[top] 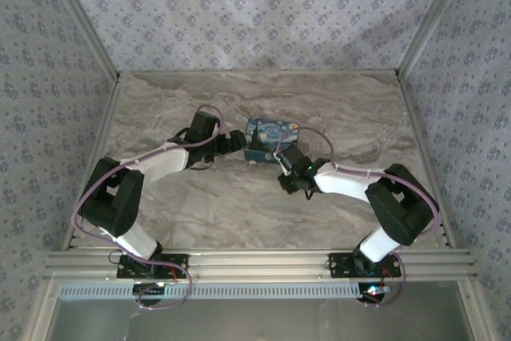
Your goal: Unlock the padlock with the key
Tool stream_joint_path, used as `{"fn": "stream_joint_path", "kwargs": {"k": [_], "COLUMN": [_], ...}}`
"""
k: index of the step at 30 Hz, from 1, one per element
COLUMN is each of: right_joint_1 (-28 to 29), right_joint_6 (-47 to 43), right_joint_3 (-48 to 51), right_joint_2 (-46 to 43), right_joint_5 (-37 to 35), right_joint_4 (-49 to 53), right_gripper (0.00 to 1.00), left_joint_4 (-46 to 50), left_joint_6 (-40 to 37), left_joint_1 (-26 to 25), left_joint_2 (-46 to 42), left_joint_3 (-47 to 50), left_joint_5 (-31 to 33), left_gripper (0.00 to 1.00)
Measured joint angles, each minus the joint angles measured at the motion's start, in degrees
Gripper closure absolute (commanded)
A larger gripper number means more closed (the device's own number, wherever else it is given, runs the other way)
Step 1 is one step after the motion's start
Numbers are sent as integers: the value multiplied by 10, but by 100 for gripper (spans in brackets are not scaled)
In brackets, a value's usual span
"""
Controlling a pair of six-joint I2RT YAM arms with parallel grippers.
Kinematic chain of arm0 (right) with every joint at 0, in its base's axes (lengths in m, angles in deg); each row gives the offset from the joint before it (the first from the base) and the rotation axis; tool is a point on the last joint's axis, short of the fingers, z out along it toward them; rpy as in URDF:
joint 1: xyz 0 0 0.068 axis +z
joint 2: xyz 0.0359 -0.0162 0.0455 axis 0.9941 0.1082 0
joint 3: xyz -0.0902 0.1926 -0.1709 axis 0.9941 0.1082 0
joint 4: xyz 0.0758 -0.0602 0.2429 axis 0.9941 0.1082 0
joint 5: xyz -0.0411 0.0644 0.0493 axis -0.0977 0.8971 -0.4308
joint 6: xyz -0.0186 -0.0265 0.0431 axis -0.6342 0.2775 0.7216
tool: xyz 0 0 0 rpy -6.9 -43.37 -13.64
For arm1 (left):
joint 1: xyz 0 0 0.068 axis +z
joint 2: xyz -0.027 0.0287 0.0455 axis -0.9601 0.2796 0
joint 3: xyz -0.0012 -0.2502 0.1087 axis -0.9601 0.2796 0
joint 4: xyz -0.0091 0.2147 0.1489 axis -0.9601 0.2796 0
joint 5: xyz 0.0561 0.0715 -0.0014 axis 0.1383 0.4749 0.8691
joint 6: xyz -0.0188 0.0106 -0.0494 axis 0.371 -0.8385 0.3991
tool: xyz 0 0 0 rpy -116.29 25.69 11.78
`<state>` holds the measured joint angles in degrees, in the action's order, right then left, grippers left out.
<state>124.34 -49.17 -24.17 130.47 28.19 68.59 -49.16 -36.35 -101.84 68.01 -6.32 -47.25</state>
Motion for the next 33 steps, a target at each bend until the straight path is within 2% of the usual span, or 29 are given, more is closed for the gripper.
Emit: {"fn": "stream_joint_path", "kwargs": {"k": [8,15,17,28,33], "right_joint_1": [-38,-46,-57,-169,-228], "right_joint_6": [89,97,95,91,101], "right_joint_3": [-12,-19,-35,-98,-103], "right_joint_2": [3,-72,-90,-136,-136], "right_joint_5": [-45,-59,-60,-72,-145], "right_joint_4": [63,81,85,82,54], "right_gripper": [59,43,0,0,0], "left_joint_4": [1,4,4,70,107], "left_joint_6": [0,-1,-2,-54,-109], "left_joint_1": [3,9,14,61,90], "left_joint_2": [-5,-32,-46,-148,-185], "left_joint_3": [0,2,4,7,7], "left_joint_5": [4,24,32,112,190], "left_gripper": [2,2,2,2,2]}}
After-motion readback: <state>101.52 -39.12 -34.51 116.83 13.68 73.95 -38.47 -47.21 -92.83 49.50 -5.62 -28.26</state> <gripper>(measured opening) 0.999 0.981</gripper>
